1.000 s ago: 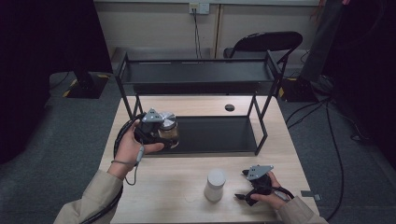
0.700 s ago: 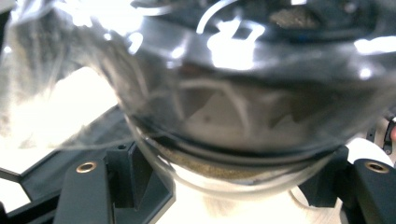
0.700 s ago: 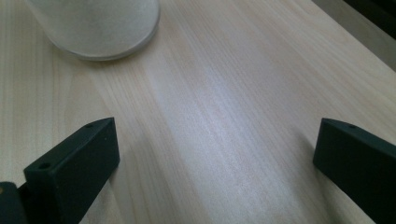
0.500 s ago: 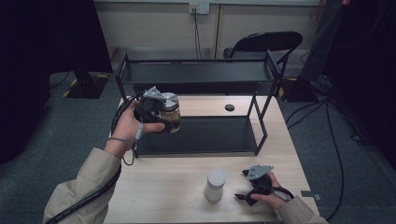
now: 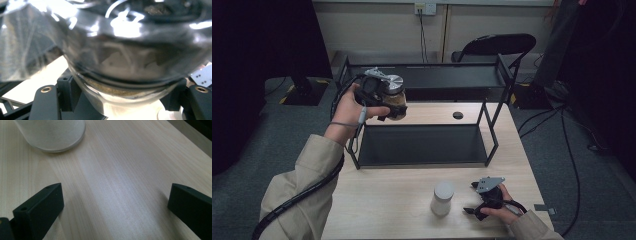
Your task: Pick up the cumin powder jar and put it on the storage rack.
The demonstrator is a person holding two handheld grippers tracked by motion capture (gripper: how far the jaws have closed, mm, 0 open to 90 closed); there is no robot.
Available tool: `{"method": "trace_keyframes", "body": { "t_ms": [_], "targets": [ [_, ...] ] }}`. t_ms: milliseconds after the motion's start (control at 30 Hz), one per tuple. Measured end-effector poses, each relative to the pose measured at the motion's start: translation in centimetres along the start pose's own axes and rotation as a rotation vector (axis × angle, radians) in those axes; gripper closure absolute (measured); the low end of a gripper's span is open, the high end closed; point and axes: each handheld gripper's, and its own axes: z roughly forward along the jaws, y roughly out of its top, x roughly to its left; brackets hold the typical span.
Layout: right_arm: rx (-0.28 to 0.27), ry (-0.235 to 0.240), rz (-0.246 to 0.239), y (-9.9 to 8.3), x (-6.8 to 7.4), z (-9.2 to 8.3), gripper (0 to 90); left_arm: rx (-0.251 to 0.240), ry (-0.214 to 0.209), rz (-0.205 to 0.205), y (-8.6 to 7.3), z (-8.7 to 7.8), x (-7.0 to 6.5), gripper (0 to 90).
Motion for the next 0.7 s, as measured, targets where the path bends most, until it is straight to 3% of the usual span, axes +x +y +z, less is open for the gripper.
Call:
{"method": "trace_keyframes", "body": {
  "t_ms": [200, 367, 700],
  "targets": [
    [0.000, 0.000, 0.000, 0.0, 0.0, 0.0, 0.0, -0.019, 0.013, -0.016, 1.8, -0.2, -0.1, 30.9],
    [0.000, 0.000, -0.002, 0.0, 0.0, 0.0, 0.0, 0.000, 0.052, -0.015, 4.0, -0.1, -0.5, 30.9],
    [-0.001, 0.000, -0.002, 0.0, 0.0, 0.0, 0.0, 0.006, 0.112, -0.065, 6.0, 1.0, 0.1, 31.0]
  ]
}}
